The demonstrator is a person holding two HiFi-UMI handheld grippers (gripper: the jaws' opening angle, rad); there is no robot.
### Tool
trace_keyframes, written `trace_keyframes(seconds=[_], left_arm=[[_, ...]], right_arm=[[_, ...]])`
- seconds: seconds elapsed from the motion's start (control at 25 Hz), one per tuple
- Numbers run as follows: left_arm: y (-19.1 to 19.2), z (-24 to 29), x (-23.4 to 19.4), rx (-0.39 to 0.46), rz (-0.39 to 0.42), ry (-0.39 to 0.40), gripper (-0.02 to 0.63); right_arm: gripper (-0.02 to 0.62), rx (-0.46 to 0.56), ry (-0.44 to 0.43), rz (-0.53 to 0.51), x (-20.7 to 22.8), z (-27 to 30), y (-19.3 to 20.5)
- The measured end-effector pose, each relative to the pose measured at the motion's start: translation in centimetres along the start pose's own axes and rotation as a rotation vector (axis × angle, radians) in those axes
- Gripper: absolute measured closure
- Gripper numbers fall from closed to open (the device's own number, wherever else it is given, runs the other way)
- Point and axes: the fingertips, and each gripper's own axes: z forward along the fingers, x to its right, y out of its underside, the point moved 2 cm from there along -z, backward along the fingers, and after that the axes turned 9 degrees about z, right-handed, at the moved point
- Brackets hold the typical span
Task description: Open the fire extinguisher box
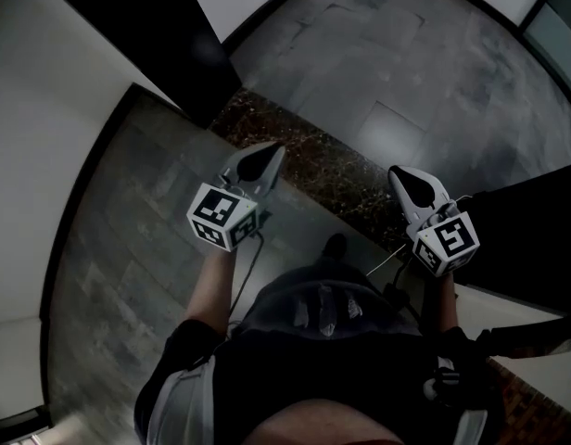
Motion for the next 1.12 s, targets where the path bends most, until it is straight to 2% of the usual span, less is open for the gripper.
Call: trace_keyframes(seconds=[0.2, 0.32, 0.44, 0.64, 0.84, 0.96, 1.12], left_arm=[[-2.0, 5.4, -2.9, -0.009, 0.021, -0.017, 0.607], [-2.4, 7.2, -5.3, -0.012, -0.024, -0.063, 0.607], [-2.4, 9.3, -7.4, -0.011, -0.036, -0.080, 0.607], [-2.6, 14.3, -10.3, 0.002, -0.021, -0.020, 0.607], [-3.8, 19.2, -14.6, 0.072, -0.046, 0.108, 0.607], [-4.0, 21.9, -17.6, 0.101, -0.061, 0.177, 0.606], [-4.6, 25.0, -22.3, 0.112, -0.028, 0.225, 0.606]], right_arm=[[0.594, -0.002, -0.001, -0.041, 6.2, 3.6, -3.7], [0.595, -0.004, -0.033, -0.057, 7.5, 5.3, -4.7], [0.594, -0.021, -0.021, -0.059, 9.5, 6.9, -4.6], [0.594, -0.045, 0.020, -0.064, 13.2, 9.4, -5.0], [0.594, -0.033, 0.084, -0.055, 15.9, 13.2, -7.9], [0.595, -0.017, 0.070, -0.006, 16.9, 16.8, -9.6], [0.595, -0.035, 0.062, 0.001, 18.5, 22.7, -11.4]])
